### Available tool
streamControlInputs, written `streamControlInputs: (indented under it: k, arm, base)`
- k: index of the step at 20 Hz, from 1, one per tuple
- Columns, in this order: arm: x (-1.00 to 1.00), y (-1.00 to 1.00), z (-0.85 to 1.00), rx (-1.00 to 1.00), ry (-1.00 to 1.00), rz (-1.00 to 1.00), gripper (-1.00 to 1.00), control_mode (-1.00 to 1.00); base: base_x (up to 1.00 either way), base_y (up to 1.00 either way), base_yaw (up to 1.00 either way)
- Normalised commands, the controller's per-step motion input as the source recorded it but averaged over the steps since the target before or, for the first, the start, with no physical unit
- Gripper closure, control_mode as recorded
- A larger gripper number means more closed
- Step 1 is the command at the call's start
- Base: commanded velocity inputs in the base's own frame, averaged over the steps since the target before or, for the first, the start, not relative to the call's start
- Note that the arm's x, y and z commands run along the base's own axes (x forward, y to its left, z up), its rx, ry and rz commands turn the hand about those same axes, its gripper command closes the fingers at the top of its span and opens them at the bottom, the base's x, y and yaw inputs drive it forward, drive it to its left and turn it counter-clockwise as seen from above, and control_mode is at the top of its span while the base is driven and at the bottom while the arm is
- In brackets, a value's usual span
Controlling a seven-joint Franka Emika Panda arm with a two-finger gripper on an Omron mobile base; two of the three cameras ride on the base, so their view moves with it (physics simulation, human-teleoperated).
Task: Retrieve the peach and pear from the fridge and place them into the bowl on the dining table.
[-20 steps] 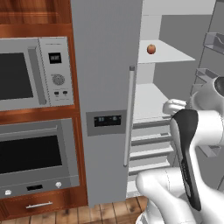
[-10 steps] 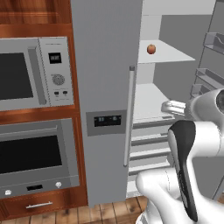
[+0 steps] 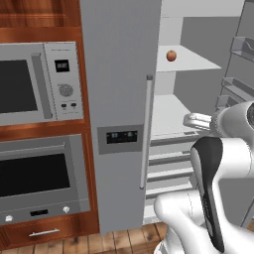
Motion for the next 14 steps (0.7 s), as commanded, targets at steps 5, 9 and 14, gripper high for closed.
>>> streamControlInputs:
  k: [5,9,14]
  arm:
    - [0.0,0.0,0.0,0.0,0.0,0.0,-1.0,1.0]
    - [0.0,0.0,0.0,0.0,0.0,0.0,-1.0,1.0]
    - [0.0,0.0,0.0,0.0,0.0,0.0,-1.0,1.0]
  base:
    - [0.25,-0.35,-0.04]
    - [0.1,-0.66,-0.08]
    - [0.46,-0.1,-0.06]
